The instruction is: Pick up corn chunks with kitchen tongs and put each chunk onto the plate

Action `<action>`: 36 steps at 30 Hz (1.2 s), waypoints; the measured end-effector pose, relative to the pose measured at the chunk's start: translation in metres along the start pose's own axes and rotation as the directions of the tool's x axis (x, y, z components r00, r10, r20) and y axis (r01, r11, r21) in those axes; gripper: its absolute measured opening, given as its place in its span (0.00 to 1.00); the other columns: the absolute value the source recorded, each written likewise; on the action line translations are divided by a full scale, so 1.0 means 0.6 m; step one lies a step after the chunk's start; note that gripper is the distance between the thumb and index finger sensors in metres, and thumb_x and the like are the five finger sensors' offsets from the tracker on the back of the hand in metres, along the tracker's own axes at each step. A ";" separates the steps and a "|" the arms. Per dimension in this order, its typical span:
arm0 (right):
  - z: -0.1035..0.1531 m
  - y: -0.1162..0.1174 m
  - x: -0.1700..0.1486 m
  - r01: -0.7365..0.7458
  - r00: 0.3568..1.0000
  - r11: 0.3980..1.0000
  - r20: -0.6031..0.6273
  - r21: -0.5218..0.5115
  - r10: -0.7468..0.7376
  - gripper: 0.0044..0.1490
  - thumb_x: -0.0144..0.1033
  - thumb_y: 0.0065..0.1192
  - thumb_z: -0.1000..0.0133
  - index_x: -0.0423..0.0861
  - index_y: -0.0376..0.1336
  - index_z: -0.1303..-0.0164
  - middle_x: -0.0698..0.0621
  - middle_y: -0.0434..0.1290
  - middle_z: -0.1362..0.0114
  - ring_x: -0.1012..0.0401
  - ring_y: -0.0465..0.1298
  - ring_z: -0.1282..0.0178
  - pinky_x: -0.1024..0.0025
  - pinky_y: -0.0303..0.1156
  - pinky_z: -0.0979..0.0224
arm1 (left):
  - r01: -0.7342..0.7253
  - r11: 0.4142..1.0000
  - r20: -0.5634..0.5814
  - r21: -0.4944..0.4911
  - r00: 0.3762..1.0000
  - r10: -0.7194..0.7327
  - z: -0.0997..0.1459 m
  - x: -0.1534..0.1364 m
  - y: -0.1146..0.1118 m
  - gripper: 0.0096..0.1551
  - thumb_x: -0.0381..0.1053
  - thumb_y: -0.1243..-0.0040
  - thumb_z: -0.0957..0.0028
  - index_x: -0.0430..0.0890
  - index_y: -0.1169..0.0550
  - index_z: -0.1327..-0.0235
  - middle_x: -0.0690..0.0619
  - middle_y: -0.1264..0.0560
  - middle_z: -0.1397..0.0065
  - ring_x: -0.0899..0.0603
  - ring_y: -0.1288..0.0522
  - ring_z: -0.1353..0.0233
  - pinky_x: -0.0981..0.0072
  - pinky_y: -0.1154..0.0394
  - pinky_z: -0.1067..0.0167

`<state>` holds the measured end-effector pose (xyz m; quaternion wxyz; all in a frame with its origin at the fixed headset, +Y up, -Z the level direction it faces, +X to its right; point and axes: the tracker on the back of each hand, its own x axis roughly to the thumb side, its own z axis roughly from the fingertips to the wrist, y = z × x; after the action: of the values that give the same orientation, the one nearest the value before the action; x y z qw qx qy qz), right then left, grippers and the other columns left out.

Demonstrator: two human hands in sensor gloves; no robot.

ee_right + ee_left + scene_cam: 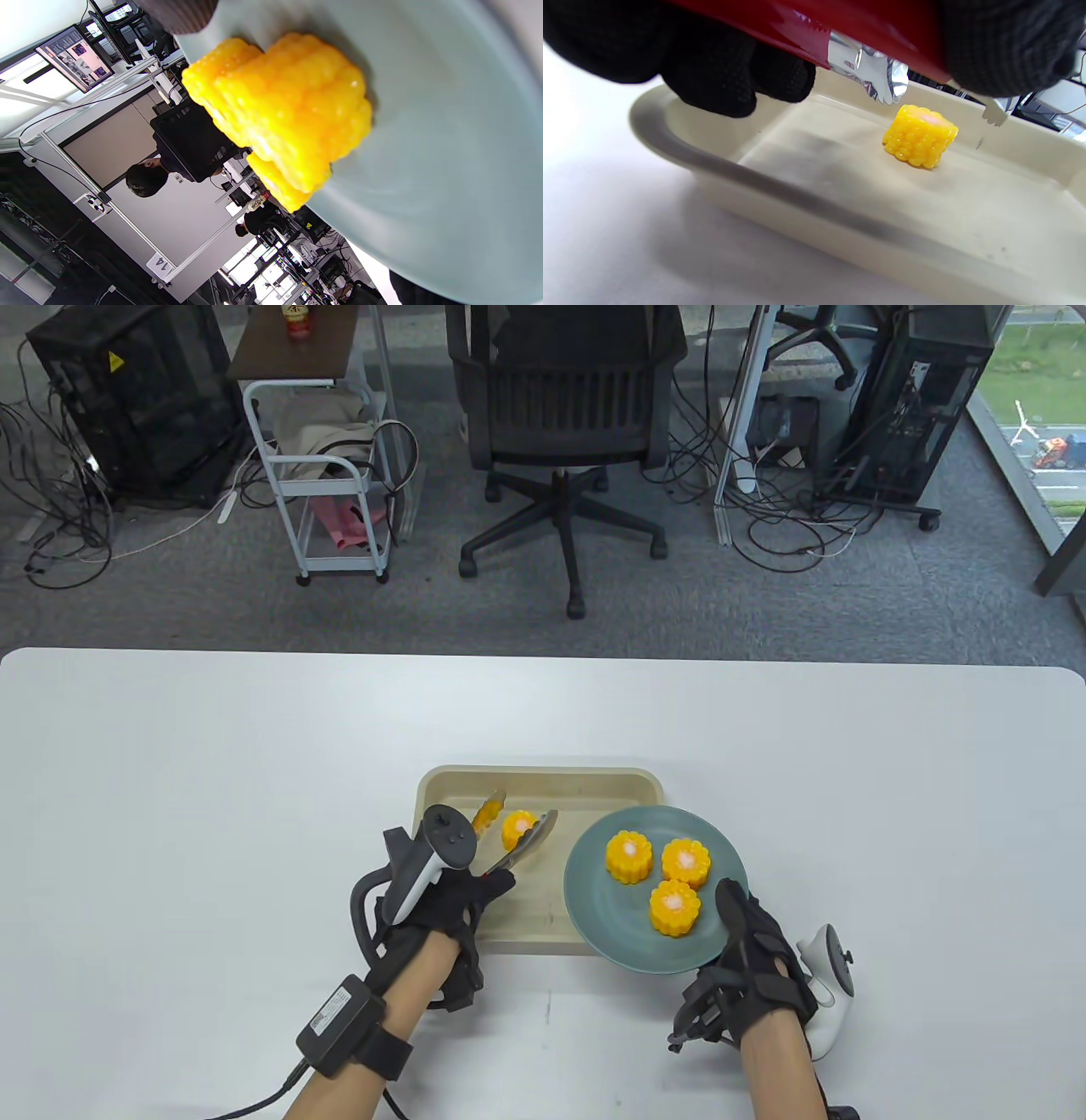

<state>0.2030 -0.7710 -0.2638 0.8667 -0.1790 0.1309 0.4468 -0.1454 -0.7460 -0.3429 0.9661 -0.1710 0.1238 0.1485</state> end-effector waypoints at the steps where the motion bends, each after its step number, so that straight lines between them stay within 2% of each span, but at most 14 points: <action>1: 0.000 0.000 0.000 0.002 1.000 1.000 0.000 0.001 -0.002 0.35 0.44 0.47 0.42 0.47 0.51 0.24 0.38 0.66 0.21 0.45 0.76 0.28 0.56 0.79 0.33 | 0.004 1.000 -0.006 0.004 1.000 -0.004 0.000 0.000 -0.001 0.56 0.76 0.41 0.58 0.49 0.39 0.20 0.40 0.25 0.36 0.36 0.18 0.57 0.41 0.21 0.61; 9: 0.002 0.002 -0.004 -0.005 1.000 1.000 -0.002 0.012 0.005 0.35 0.44 0.47 0.42 0.47 0.51 0.24 0.38 0.66 0.21 0.45 0.76 0.28 0.56 0.80 0.33 | 0.019 1.000 -0.013 0.015 1.000 -0.019 -0.007 -0.002 -0.002 0.49 0.73 0.40 0.56 0.51 0.34 0.23 0.43 0.21 0.40 0.37 0.17 0.59 0.42 0.21 0.63; 10: 0.002 0.002 -0.004 -0.007 1.000 1.000 -0.002 0.013 0.007 0.35 0.44 0.47 0.42 0.47 0.51 0.24 0.39 0.66 0.21 0.45 0.76 0.28 0.56 0.79 0.33 | 0.019 1.000 -0.007 0.018 1.000 -0.019 -0.008 -0.002 -0.002 0.48 0.73 0.40 0.56 0.54 0.34 0.23 0.43 0.21 0.41 0.37 0.17 0.60 0.42 0.21 0.63; 19: 0.002 0.002 -0.006 -0.007 1.000 1.000 -0.001 0.008 0.007 0.35 0.44 0.47 0.42 0.47 0.51 0.24 0.38 0.66 0.22 0.45 0.76 0.28 0.56 0.79 0.33 | 0.017 1.000 0.014 0.019 1.000 -0.017 -0.011 -0.010 0.006 0.45 0.73 0.41 0.55 0.55 0.32 0.24 0.45 0.20 0.42 0.38 0.16 0.61 0.44 0.20 0.64; 23: 0.002 0.002 -0.006 0.001 1.000 1.000 -0.001 0.003 -0.001 0.35 0.44 0.47 0.42 0.47 0.51 0.24 0.39 0.66 0.21 0.45 0.76 0.28 0.56 0.79 0.33 | -0.033 0.999 0.033 0.030 0.999 0.032 -0.003 -0.018 0.024 0.45 0.73 0.41 0.55 0.55 0.32 0.24 0.45 0.20 0.42 0.38 0.16 0.61 0.44 0.20 0.64; 30: 0.001 -0.001 -0.003 0.006 1.000 1.000 -0.003 -0.012 -0.006 0.35 0.44 0.47 0.42 0.47 0.51 0.24 0.39 0.66 0.21 0.46 0.76 0.28 0.56 0.80 0.33 | -0.116 0.991 0.105 0.073 0.989 0.108 0.038 -0.032 0.063 0.46 0.73 0.42 0.55 0.55 0.32 0.24 0.46 0.20 0.42 0.39 0.16 0.61 0.44 0.20 0.64; 36: 0.000 -0.003 0.000 0.006 1.000 1.000 -0.003 -0.025 -0.006 0.35 0.44 0.47 0.42 0.47 0.51 0.24 0.39 0.66 0.21 0.46 0.76 0.28 0.56 0.80 0.33 | -0.186 0.976 0.191 0.114 0.968 0.162 0.096 -0.044 0.099 0.46 0.73 0.41 0.55 0.55 0.32 0.24 0.46 0.20 0.42 0.39 0.16 0.61 0.44 0.20 0.65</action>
<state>0.2045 -0.7723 -0.2635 0.8655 -0.1908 0.1262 0.4455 -0.1783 -0.6783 -0.3004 0.9657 -0.0815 0.0598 0.2394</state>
